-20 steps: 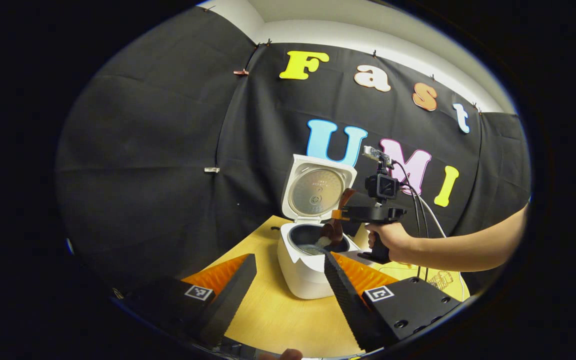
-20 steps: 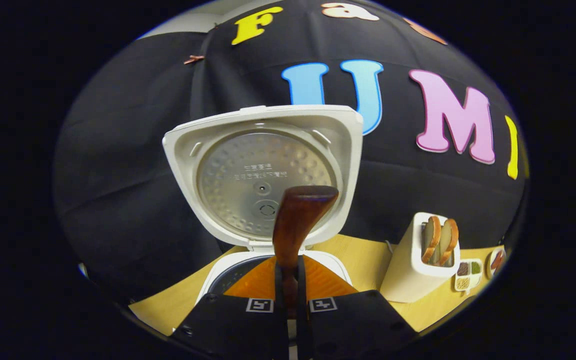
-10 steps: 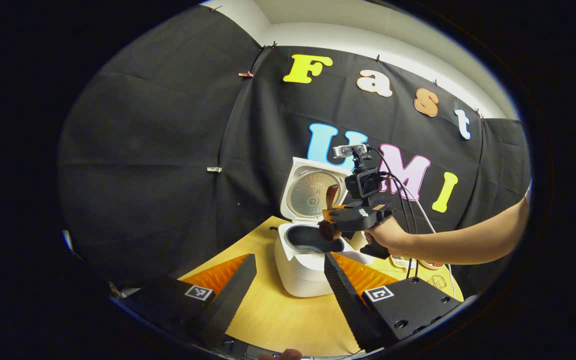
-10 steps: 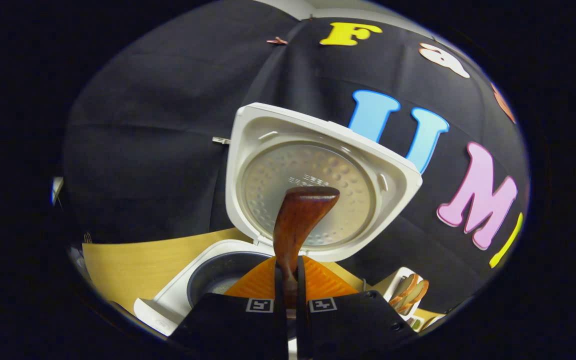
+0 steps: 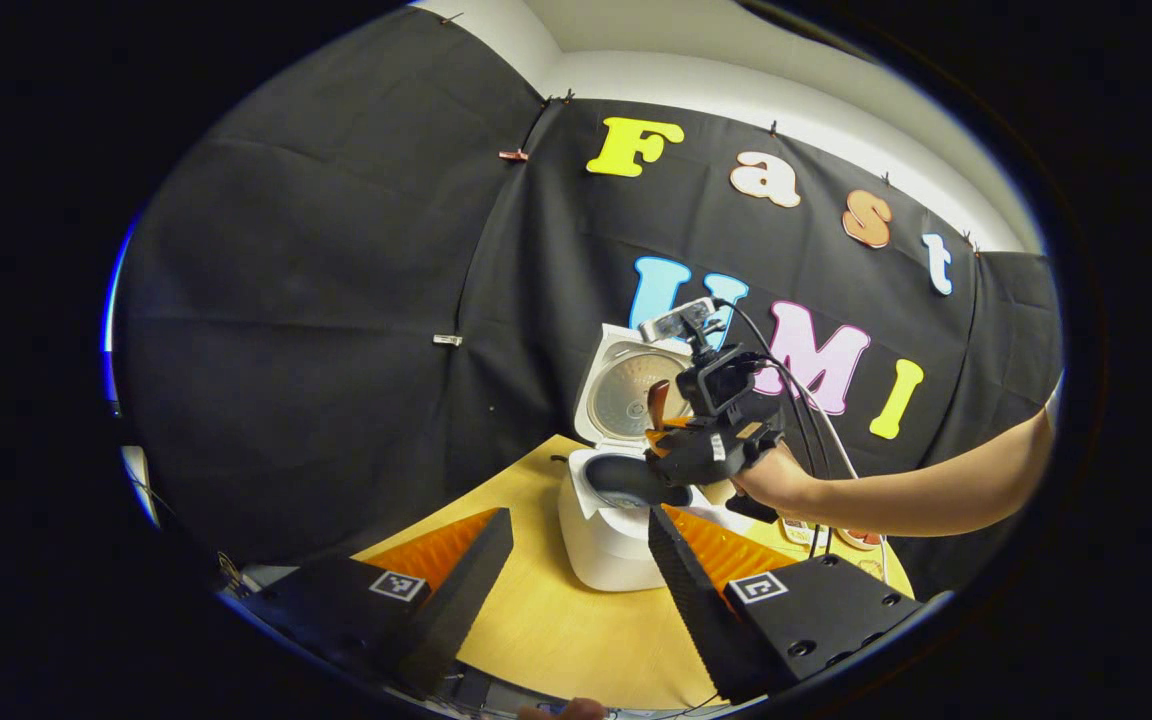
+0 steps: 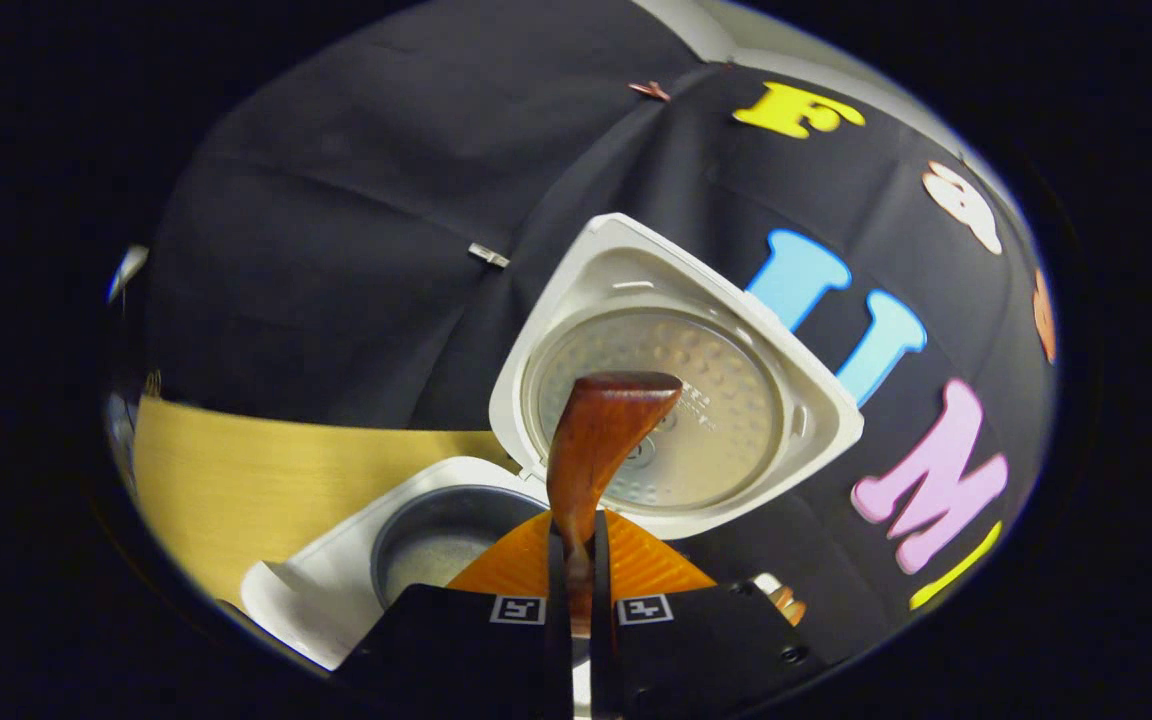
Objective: Close the left gripper, press the button to open the rice cooker; take a wooden spoon from the chopstick holder with the right hand, scoop a spoonful of rice and pour it into the rice cooker, then put the wooden spoon back into the chopstick holder.
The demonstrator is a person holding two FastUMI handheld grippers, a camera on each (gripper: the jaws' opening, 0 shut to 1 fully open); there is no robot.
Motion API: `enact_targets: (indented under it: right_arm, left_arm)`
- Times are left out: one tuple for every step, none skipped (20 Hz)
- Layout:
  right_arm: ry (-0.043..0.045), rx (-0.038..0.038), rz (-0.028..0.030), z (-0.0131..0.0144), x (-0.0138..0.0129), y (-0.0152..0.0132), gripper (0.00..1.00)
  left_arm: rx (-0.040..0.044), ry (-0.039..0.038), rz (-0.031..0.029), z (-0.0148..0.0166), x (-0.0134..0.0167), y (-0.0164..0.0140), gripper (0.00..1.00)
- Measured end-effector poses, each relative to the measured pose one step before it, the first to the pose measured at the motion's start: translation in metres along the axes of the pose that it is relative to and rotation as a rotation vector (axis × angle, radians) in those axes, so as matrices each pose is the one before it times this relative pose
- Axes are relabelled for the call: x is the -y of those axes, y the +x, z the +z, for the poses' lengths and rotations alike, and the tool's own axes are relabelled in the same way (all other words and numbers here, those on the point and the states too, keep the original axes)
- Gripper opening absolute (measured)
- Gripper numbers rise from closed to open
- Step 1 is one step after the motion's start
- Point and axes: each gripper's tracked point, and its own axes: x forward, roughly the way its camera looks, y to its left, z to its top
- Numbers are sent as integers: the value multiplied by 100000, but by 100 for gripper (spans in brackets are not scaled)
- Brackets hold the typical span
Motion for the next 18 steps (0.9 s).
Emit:
enact_targets:
  right_arm:
    - [9486,-1476,148,-168,397,2,11]
    - [8890,-646,-106,203,425,-120,11]
    - [8134,78,387,401,397,-209,11]
    - [6973,218,521,440,737,-267,11]
    - [5120,271,-228,216,553,-556,11]
    - [4312,1127,-990,372,568,-516,12]
    - [4133,1664,-349,733,547,-733,11]
    - [4866,1843,447,745,233,-648,11]
    - [5806,1573,1170,865,239,-898,11]
    - [5780,1077,1165,773,196,-705,11]
    - [5294,1294,801,762,271,-789,11]
    - [4626,2113,684,1076,152,-985,11]
    - [3619,2971,687,1303,200,-1040,11]
    - [2399,2591,1235,1004,91,-1155,11]
    - [1049,2157,1052,924,300,-1131,11]
    - [5,1871,188,793,438,-1174,11]
    - [-269,1630,-832,777,706,-1313,11]
    - [-340,1563,-1119,709,746,-1163,11]
  left_arm:
    - [-187,-987,108,70,-3,-156,94]
    - [220,-740,-100,120,23,-155,94]
    - [482,-399,-261,105,127,-271,94]
    - [182,441,9,91,86,-149,94]
    - [-22,863,55,-114,-22,6,94]
    - [-139,780,-75,-9,-99,-72,94]
    - [-21,505,-135,45,42,-55,94]
    - [158,117,-337,208,26,-85,94]
    - [178,5,-599,182,128,59,94]
    - [118,229,-782,138,178,-2,95]
    - [-224,444,-652,-129,224,28,94]
    - [-258,504,-611,-5,127,5,94]
    - [-100,452,-455,99,52,45,94]
    - [85,343,-576,164,102,41,95]
    - [281,402,-620,217,176,80,94]
    - [220,357,-474,284,214,0,94]
    - [316,467,-474,211,135,-60,94]
    - [354,534,-599,325,156,-11,94]
